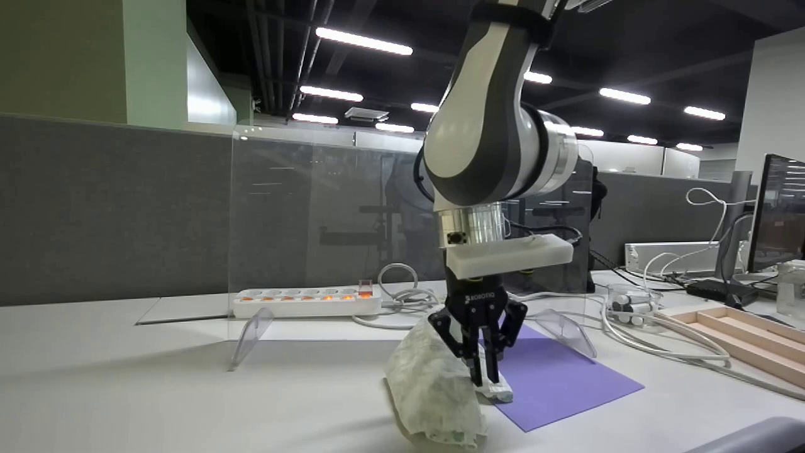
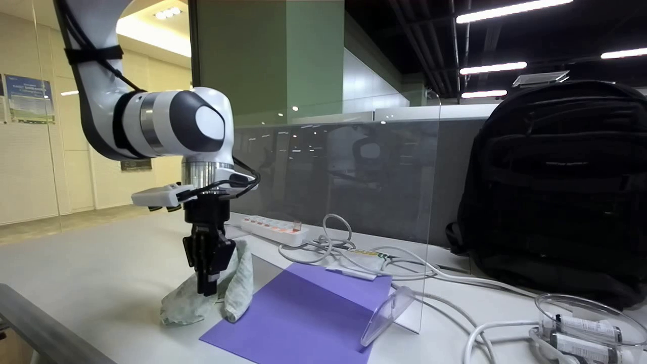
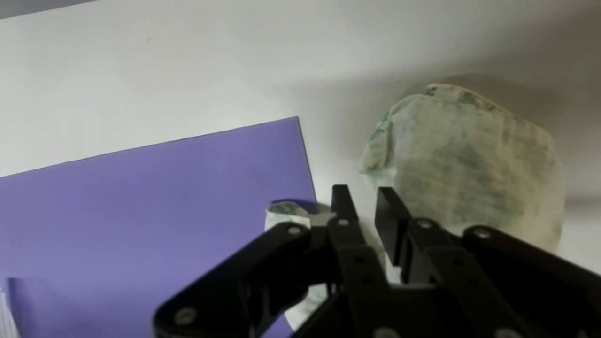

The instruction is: Hang the white cloth on the glass panel

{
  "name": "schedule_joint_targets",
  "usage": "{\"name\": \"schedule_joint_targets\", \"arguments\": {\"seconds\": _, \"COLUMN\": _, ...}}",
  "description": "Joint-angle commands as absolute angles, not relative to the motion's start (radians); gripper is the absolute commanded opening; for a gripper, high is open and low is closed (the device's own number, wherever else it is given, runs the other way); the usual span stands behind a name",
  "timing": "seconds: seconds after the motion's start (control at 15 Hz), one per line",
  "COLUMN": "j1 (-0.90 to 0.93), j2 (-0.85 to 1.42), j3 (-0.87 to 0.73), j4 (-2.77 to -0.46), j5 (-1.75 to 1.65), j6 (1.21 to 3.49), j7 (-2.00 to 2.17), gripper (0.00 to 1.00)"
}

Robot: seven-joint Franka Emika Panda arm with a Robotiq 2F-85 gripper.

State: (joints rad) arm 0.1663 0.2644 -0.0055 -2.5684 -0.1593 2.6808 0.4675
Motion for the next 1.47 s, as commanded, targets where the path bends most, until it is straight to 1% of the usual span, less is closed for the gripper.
{"name": "schedule_joint_targets", "arguments": {"seconds": 0.0, "j1": 0.183, "j2": 0.287, "j3": -0.024, "j4": -2.541, "j5": -0.16, "j6": 2.682, "j7": 0.472, "gripper": 0.51}}
{"name": "schedule_joint_targets", "arguments": {"seconds": 0.4, "j1": 0.194, "j2": 0.295, "j3": -0.012, "j4": -2.519, "j5": -0.152, "j6": 2.668, "j7": 0.443, "gripper": 0.93}}
{"name": "schedule_joint_targets", "arguments": {"seconds": 0.47, "j1": 0.198, "j2": 0.292, "j3": -0.012, "j4": -2.519, "j5": -0.156, "j6": 2.668, "j7": 0.44, "gripper": 0.98}}
{"name": "schedule_joint_targets", "arguments": {"seconds": 0.53, "j1": 0.204, "j2": 0.288, "j3": -0.012, "j4": -2.519, "j5": -0.161, "j6": 2.666, "j7": 0.437, "gripper": 1.0}}
{"name": "schedule_joint_targets", "arguments": {"seconds": 0.93, "j1": 0.24, "j2": 0.27, "j3": -0.054, "j4": -2.504, "j5": -0.248, "j6": 2.638, "j7": 0.453, "gripper": 1.0}}
{"name": "schedule_joint_targets", "arguments": {"seconds": 1.4, "j1": 0.216, "j2": 0.268, "j3": -0.117, "j4": -2.445, "j5": -0.351, "j6": 2.559, "j7": 0.452, "gripper": 1.0}}
